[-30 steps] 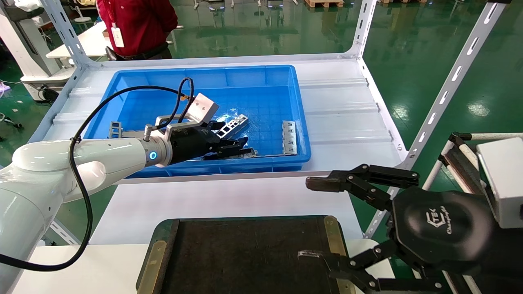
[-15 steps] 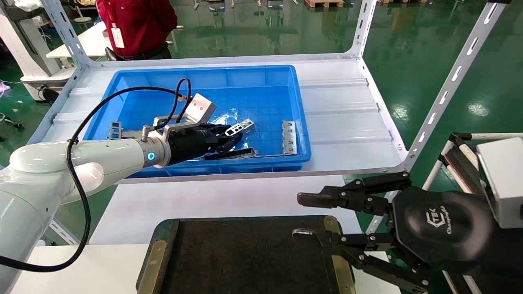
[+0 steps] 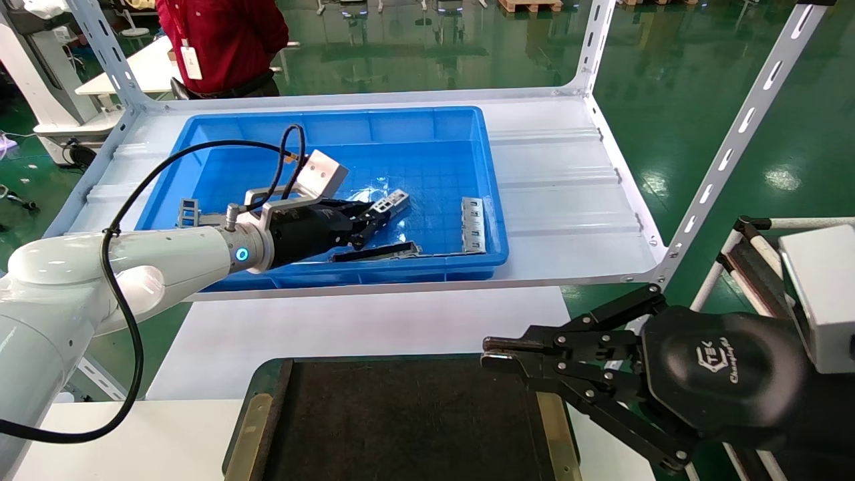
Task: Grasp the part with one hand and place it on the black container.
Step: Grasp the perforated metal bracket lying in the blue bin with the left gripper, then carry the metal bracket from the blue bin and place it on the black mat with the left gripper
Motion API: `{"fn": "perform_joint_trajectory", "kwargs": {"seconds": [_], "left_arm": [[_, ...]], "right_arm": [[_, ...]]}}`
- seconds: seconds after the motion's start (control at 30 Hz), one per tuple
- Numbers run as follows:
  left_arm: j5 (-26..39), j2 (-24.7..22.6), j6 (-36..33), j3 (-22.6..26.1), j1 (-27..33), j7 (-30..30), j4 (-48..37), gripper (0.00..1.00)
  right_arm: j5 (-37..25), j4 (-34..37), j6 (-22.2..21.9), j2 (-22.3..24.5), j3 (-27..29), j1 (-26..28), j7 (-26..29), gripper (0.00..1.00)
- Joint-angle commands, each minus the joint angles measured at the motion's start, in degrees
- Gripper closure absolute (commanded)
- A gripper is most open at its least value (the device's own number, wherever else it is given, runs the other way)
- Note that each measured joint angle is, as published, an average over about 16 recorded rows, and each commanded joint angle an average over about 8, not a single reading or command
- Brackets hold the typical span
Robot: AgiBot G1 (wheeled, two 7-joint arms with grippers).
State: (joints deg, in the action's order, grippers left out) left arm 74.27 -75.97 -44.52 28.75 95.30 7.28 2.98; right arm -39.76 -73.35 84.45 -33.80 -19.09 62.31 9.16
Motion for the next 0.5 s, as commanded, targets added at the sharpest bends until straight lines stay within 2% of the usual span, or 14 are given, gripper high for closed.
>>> {"fn": "perform_joint_trajectory", "kwargs": {"seconds": [0.03,0.33,0.43,0.5], "left_arm": [[-0.4,0.1,0.3,-0.3,0.0,0.4,0.1,1.00],[-3.0,2.3,-2.5,-2.1,3.4,2.7,0.9,1.00],[-3.7,3.6,-6.0,-2.5,4.6,3.1,1.3,1.00],[-4.2,4.9,-10.7,-2.8,5.1,3.3,1.8,1.00]], "right_arm": [[0.0,0.0,0.0,0.0,0.0,0.0,0.0,1.00],[0.0,0.0,0.0,0.0,0.0,0.0,0.0,1.00],[0.0,0.0,0.0,0.0,0.0,0.0,0.0,1.00],[0.0,0.0,0.0,0.0,0.0,0.0,0.0,1.00]]}}
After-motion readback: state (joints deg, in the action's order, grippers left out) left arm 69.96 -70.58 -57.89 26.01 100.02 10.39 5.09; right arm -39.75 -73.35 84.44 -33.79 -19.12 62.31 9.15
